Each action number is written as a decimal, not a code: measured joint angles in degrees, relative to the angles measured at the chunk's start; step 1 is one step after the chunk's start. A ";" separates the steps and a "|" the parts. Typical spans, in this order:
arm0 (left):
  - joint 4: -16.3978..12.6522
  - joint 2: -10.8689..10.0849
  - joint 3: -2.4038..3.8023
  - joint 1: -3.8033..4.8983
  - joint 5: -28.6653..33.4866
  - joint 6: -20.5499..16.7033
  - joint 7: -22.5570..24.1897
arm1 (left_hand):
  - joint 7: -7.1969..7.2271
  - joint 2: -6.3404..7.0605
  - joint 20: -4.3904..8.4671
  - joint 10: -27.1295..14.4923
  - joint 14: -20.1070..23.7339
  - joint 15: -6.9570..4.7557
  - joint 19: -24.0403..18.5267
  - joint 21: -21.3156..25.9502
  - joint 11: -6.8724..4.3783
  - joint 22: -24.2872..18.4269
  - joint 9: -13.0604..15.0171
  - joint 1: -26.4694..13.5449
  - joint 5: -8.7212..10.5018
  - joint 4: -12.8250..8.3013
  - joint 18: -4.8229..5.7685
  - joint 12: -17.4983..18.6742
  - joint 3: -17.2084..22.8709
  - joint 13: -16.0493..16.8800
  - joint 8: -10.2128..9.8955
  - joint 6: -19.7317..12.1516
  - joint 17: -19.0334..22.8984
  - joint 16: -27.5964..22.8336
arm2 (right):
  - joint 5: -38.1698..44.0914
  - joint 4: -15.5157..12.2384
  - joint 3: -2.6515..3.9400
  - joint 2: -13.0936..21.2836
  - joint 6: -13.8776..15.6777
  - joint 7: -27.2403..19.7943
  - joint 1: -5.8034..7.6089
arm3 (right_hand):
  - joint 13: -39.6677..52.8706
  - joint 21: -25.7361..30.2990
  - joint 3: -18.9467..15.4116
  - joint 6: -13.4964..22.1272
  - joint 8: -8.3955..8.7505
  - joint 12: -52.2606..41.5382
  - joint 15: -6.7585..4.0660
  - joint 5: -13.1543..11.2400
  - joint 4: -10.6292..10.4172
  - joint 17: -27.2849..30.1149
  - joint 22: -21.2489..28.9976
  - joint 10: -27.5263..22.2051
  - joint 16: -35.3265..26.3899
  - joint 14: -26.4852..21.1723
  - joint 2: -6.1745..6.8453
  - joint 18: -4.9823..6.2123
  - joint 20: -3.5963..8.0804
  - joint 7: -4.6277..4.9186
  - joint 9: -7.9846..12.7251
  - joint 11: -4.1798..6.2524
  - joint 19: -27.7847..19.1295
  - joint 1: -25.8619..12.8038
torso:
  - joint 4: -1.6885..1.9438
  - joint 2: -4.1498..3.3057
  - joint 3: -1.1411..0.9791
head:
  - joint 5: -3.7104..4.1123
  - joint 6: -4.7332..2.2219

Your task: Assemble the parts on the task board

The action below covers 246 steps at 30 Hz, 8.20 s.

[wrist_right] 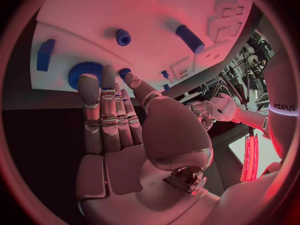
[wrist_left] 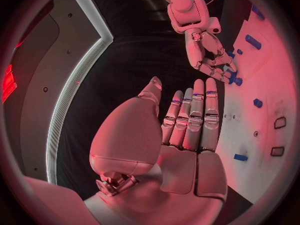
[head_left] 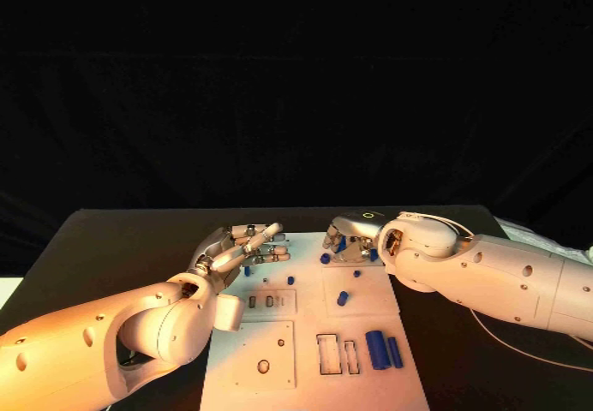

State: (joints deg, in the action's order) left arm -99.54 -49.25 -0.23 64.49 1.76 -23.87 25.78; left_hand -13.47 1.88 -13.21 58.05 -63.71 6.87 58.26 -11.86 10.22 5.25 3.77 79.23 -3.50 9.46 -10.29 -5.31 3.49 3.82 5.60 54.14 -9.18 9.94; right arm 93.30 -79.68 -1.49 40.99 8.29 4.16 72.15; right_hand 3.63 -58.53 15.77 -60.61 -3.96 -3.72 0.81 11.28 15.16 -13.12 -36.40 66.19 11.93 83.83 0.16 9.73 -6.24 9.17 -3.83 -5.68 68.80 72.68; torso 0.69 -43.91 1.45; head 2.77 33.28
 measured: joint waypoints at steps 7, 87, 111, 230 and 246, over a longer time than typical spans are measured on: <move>0.01 -0.01 0.00 0.00 0.07 0.04 -0.18 | 0.00 0.00 0.00 0.00 0.00 0.00 0.00 0.00 0.00 0.00 0.00 0.00 0.00 0.00 0.01 0.22 0.00 0.00 0.00 0.00 0.00 0.00 | 1.27 -0.34 -0.01 -0.32 -1.11 0.36 0.01 | 0.00 -1.39 0.62 -0.32 0.00 0.00 0.00 0.00 -0.31 -0.51 -1.63 0.00 0.00 0.00 0.00 0.00 -0.01 0.10 0.01 0.00 -0.01 0.00 | 0.17 -0.49 0.11 | 0.07 0.01; 0.12 -1.61 0.01 0.03 0.19 0.20 -0.83 | 0.00 -0.52 0.00 0.00 -0.20 0.20 0.41 0.42 0.00 -0.14 0.02 0.07 0.00 -0.47 0.01 0.45 -0.15 0.01 -0.22 -0.01 -0.22 -0.24 | 1.00 6.22 0.43 -9.76 12.97 3.68 -0.16 | 0.15 -13.94 10.11 -4.99 0.40 -0.13 -1.45 -4.35 -8.69 -38.11 -16.40 4.34 48.77 0.19 0.49 -2.65 1.57 -1.51 -0.51 2.00 1.74 -0.15 | 1.28 -2.75 0.35 | -0.38 -0.23; 0.10 -1.56 0.02 0.11 0.20 0.36 -0.86 | 0.01 -0.82 0.00 0.00 -0.20 0.20 0.40 0.40 0.00 -0.25 0.02 0.37 0.00 -0.64 0.01 0.45 0.02 0.01 -0.21 -0.01 -0.28 -0.46 | 3.20 8.66 0.47 -12.85 11.34 5.61 -0.13 | 0.09 -13.93 10.08 -4.67 0.18 -0.14 -1.44 -4.56 -9.86 -37.13 -15.60 3.61 49.42 0.19 2.17 -2.65 0.99 -1.42 -1.31 1.27 1.16 -0.72 | 1.36 -2.96 0.35 | -0.61 -0.25; 1.47 -2.55 0.03 0.16 0.21 1.44 -0.77 | 0.01 -0.82 -0.01 0.00 -0.20 0.20 0.40 0.66 0.00 -0.39 0.02 0.37 0.00 -1.18 0.01 0.69 -0.24 0.01 -0.40 -0.01 -0.42 -0.84 | -0.87 -1.23 1.34 -8.15 10.70 9.92 -0.77 | 59.43 -24.90 -2.85 -0.44 -2.26 -58.27 -3.79 -0.64 -18.05 -61.80 -36.41 11.98 71.29 0.09 2.43 -5.78 3.05 -2.64 -0.38 5.18 10.82 2.24 | 0.24 -2.49 0.04 | -1.50 0.83; 1.46 -2.60 0.03 0.17 0.22 1.43 -0.68 | 0.01 -1.05 -0.01 0.00 -0.20 0.20 0.40 0.89 0.00 -0.38 0.02 0.60 0.00 -1.33 0.01 0.69 -0.09 0.01 -0.40 -0.01 -0.41 -0.84 | 0.67 0.96 1.21 -10.42 9.68 10.00 -1.18 | 57.87 -24.90 -3.13 -0.44 -2.25 -55.88 -3.79 -0.67 -18.57 -61.79 -36.40 10.78 70.97 0.09 3.31 -5.78 3.05 -2.64 -0.48 4.46 10.81 1.37 | 0.11 -2.46 -0.10 | -1.90 1.15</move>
State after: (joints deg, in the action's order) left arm -98.07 -51.85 -0.21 64.65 1.98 -22.44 25.10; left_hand -13.47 0.83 -13.21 58.05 -63.91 7.08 58.66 -10.97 10.22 4.87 3.80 79.83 -3.50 8.13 -10.27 -4.62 3.40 3.83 5.21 54.13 -9.59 9.10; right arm 93.97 -78.71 -0.28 30.57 17.96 14.16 70.97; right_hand 61.50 -83.43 12.63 -61.05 -6.21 -59.60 -2.97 10.61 -3.42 -74.91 -72.80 76.98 82.89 83.93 3.47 3.95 -3.19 6.54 -4.31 -1.22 79.61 74.05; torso 0.80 -46.37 1.35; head 0.87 34.43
